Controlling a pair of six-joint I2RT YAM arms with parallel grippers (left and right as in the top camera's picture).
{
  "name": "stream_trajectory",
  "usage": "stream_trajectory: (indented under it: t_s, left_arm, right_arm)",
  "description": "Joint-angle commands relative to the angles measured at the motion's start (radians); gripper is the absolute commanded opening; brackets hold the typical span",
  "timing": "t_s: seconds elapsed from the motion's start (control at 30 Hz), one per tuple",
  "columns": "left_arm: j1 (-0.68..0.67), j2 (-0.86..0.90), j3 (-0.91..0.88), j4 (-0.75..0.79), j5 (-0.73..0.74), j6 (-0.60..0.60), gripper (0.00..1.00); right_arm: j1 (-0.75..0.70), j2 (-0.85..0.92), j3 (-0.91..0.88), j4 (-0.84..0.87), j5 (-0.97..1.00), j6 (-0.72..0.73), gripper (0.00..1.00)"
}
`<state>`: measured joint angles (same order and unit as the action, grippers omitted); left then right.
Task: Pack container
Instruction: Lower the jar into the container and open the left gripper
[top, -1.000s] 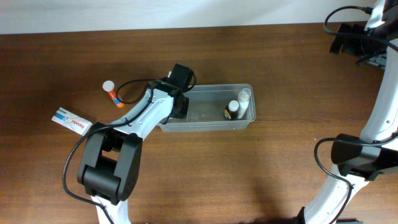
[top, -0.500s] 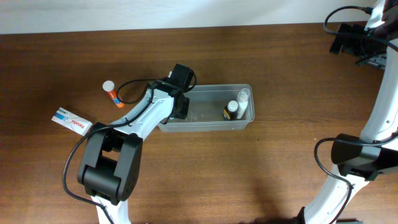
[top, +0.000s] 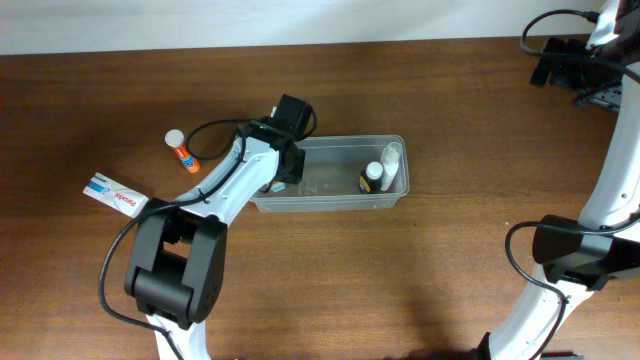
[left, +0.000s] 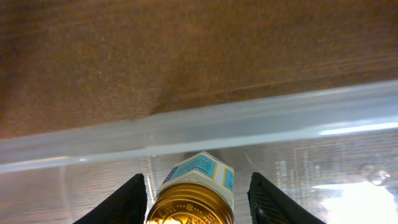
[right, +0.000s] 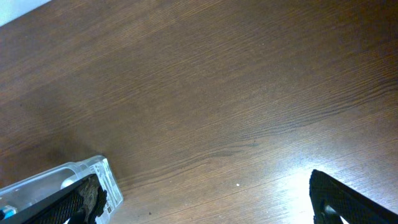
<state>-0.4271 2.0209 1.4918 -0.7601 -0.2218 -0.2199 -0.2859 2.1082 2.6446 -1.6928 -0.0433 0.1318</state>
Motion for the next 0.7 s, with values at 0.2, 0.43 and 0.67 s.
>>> stream_trajectory:
  t_s: [0.2, 0.43, 0.67]
  left_arm:
    - [-0.003, -0.069, 0.078, -0.080, 0.008, 0.012, 0.53]
    - [-0.003, -0.170, 0.103, -0.161, 0.030, 0.005, 0.53]
    - [-0.002, -0.320, 0.106, -0.226, 0.050, 0.005, 0.48]
  right_arm:
    - [-0.003, -0.035, 0.016, -0.006, -0.002, 0.004, 0.98]
    - [-0.003, -0.035, 0.016, -0.006, -0.002, 0.004, 0.98]
    - [-0.003, -0.035, 0.016, -0.006, -0.002, 0.004, 0.98]
